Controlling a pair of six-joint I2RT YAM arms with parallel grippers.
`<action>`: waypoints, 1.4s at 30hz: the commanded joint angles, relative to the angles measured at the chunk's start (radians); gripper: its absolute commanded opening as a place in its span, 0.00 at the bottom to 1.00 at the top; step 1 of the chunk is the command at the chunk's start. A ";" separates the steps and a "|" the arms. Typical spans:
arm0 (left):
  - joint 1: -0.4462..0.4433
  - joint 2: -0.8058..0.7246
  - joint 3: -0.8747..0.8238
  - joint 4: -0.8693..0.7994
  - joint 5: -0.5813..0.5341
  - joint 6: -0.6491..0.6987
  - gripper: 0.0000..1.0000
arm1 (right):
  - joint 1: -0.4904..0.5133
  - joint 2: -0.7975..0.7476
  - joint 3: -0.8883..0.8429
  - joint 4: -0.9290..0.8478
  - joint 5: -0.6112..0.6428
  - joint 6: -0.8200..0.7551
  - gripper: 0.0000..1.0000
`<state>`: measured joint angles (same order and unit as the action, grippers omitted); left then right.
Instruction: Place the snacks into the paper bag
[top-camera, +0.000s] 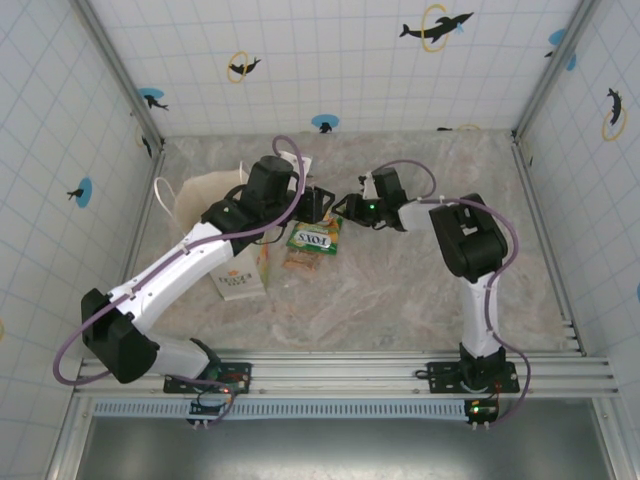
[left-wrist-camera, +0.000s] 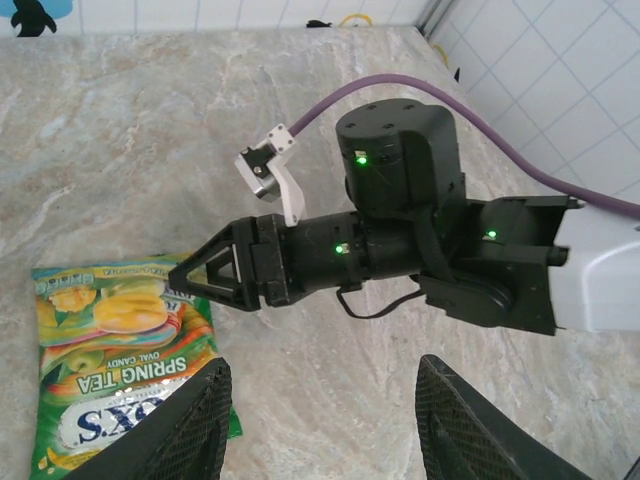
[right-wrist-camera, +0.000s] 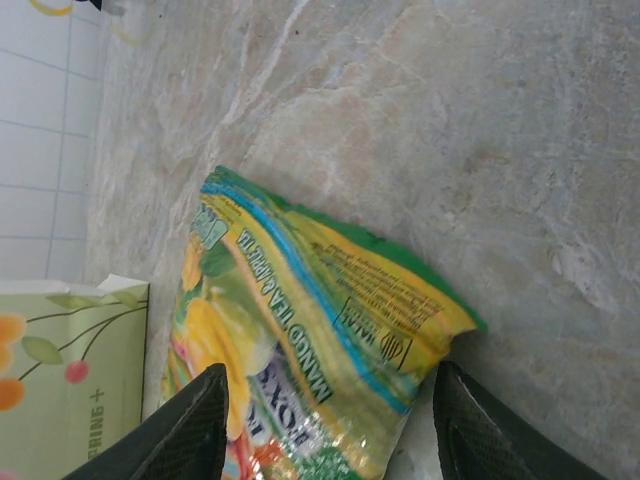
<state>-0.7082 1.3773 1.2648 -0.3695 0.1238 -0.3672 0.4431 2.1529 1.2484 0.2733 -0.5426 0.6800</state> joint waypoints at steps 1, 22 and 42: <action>-0.008 0.012 0.012 0.006 0.026 -0.003 0.51 | -0.004 0.038 0.043 0.040 0.004 0.019 0.55; -0.008 0.022 0.012 0.019 0.003 0.018 0.52 | -0.030 0.026 -0.068 0.292 -0.025 0.128 0.13; -0.008 -0.050 -0.030 0.054 0.014 0.067 0.51 | -0.075 -0.534 -0.342 0.194 -0.002 -0.225 0.00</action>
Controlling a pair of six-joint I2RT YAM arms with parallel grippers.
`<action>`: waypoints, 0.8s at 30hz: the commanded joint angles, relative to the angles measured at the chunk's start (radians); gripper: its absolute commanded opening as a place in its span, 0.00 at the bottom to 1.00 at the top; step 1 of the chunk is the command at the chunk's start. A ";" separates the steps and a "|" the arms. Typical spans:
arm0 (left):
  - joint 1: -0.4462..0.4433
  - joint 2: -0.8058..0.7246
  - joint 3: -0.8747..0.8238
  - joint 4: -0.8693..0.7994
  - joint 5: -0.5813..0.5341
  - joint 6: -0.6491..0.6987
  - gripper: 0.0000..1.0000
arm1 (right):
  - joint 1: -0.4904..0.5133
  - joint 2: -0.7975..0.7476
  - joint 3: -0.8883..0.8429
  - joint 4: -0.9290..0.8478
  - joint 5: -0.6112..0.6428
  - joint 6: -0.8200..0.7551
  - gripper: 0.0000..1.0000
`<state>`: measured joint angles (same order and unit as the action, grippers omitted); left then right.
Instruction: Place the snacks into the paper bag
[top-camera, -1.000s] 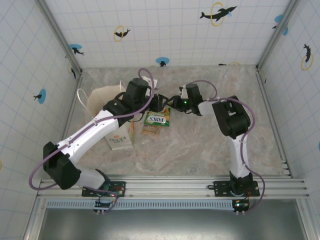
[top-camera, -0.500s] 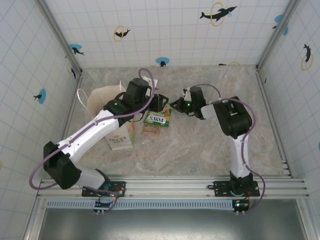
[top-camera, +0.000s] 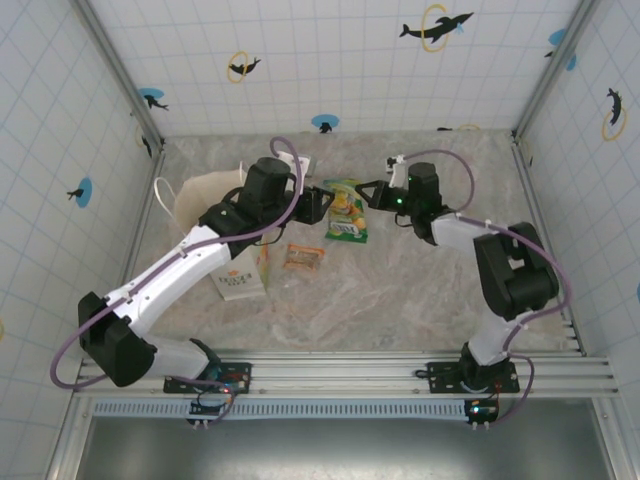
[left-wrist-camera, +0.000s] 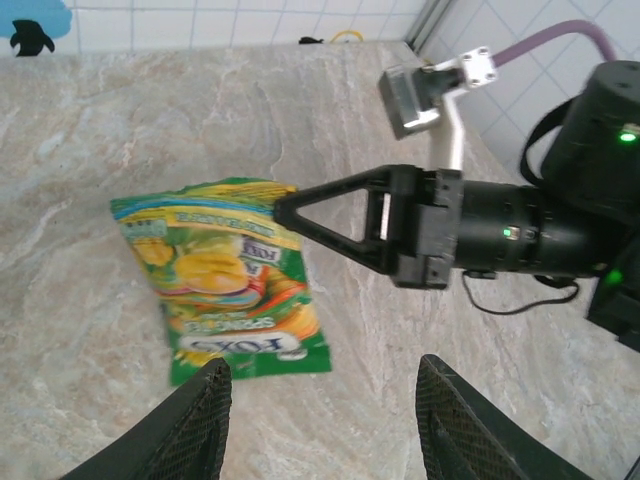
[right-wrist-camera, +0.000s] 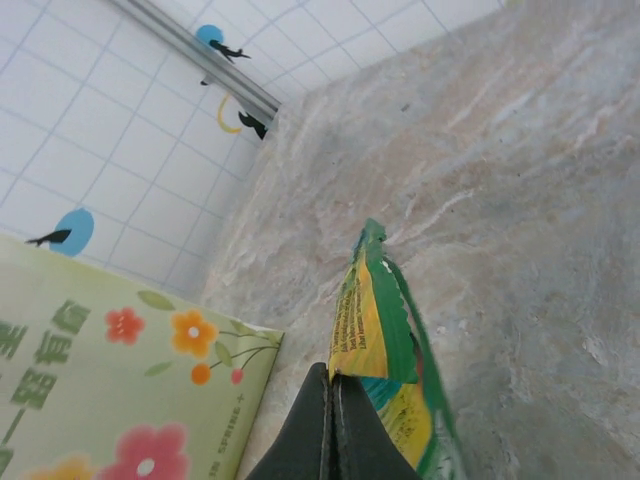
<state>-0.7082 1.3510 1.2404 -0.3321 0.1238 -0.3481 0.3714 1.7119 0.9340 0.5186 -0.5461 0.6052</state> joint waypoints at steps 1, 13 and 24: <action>-0.008 -0.024 -0.004 0.014 0.013 0.066 0.51 | -0.005 -0.138 -0.040 -0.090 0.006 -0.202 0.00; -0.022 -0.031 -0.022 0.018 0.261 0.429 0.52 | -0.052 -0.557 -0.137 -0.367 -0.109 -0.616 0.00; -0.106 -0.020 -0.026 -0.070 0.290 0.736 0.59 | -0.087 -0.752 -0.161 -0.525 -0.335 -0.775 0.00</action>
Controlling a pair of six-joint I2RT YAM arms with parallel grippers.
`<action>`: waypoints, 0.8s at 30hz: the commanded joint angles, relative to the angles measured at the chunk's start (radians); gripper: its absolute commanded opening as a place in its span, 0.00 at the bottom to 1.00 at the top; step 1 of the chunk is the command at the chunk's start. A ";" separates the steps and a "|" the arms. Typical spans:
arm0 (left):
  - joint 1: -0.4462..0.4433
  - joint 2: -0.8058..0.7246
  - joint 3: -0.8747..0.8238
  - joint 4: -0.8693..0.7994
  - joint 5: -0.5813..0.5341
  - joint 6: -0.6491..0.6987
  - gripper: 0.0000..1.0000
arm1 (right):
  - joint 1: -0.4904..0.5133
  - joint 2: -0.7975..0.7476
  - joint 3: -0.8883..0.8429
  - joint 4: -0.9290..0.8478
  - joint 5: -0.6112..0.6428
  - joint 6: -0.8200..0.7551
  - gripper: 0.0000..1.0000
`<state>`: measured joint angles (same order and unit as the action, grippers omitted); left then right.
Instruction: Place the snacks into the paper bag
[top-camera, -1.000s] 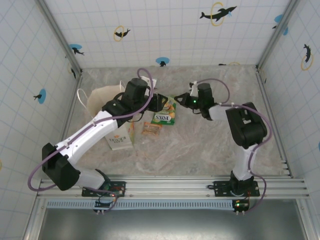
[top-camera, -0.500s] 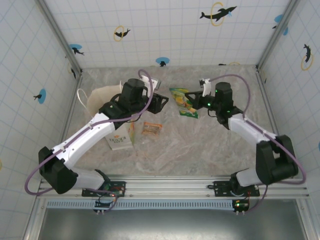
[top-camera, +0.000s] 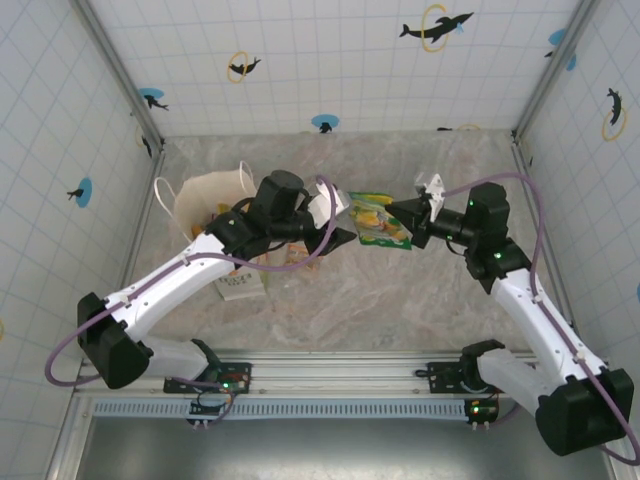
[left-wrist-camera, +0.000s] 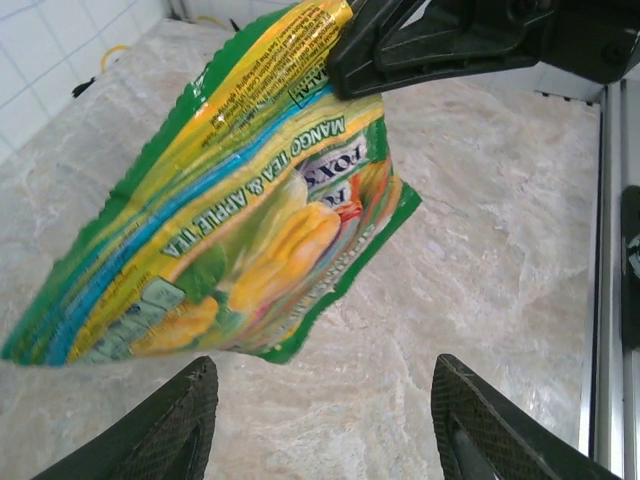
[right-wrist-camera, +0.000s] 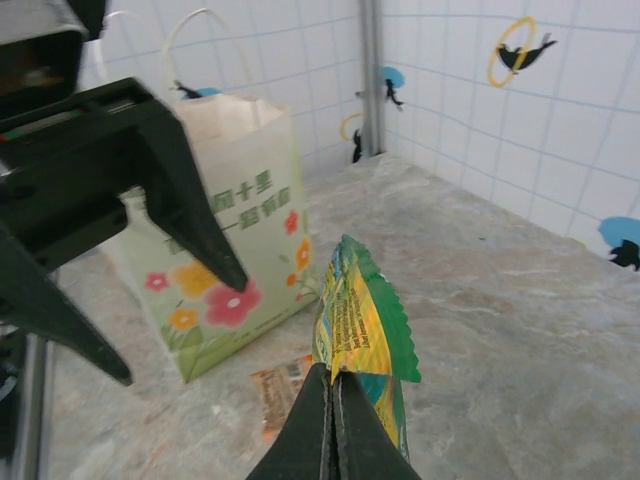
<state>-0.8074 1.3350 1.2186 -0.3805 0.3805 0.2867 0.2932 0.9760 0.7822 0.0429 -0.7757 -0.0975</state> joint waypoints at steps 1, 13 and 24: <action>-0.009 -0.003 -0.008 -0.014 0.037 0.103 0.60 | -0.011 -0.013 -0.003 -0.058 -0.127 -0.080 0.00; -0.054 0.049 0.091 -0.111 0.030 0.170 0.61 | -0.010 0.026 0.009 -0.054 -0.290 -0.101 0.00; -0.072 0.148 0.164 -0.192 0.023 0.183 0.58 | -0.009 0.038 -0.002 -0.019 -0.333 -0.087 0.00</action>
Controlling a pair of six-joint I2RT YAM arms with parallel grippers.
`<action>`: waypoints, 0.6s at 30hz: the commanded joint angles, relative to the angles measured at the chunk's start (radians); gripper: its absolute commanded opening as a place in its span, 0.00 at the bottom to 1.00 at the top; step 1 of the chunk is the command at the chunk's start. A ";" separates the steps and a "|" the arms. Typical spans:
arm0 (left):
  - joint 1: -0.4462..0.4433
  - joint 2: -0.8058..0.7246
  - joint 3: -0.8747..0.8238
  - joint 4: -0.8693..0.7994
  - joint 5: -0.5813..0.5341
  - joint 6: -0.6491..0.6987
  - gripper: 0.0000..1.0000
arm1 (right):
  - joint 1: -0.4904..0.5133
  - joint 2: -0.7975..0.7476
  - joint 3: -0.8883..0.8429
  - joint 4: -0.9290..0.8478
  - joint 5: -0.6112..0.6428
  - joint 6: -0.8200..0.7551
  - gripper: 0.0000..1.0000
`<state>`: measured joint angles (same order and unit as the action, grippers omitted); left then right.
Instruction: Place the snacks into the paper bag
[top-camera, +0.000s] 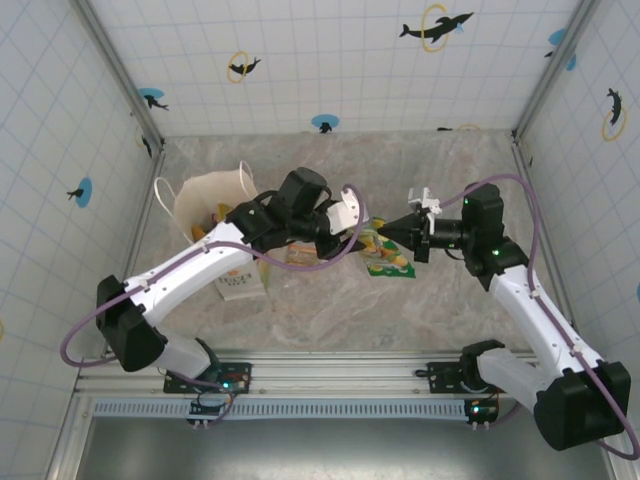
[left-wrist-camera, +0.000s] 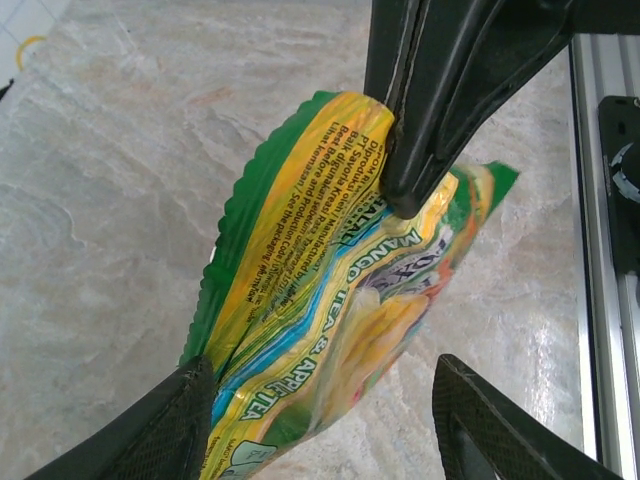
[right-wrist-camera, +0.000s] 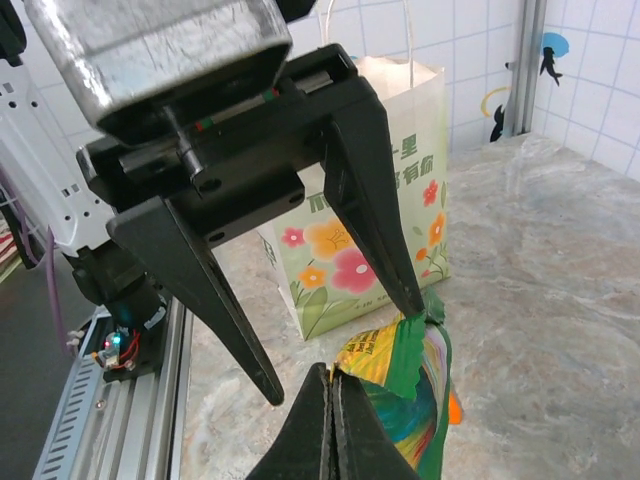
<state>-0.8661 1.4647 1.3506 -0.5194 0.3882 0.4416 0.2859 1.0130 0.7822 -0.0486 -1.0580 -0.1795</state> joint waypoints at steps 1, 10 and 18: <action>-0.014 0.018 0.034 -0.054 0.014 0.031 0.58 | -0.001 0.002 -0.003 0.073 -0.053 -0.005 0.00; -0.016 -0.066 0.033 -0.061 -0.079 0.040 0.71 | -0.005 0.007 0.008 0.006 -0.057 -0.057 0.00; -0.016 -0.100 -0.010 -0.053 -0.086 0.084 0.74 | -0.005 0.024 0.005 0.051 -0.115 -0.037 0.00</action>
<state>-0.8745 1.3613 1.3563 -0.5556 0.3157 0.4831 0.2859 1.0332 0.7822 -0.0536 -1.1187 -0.2165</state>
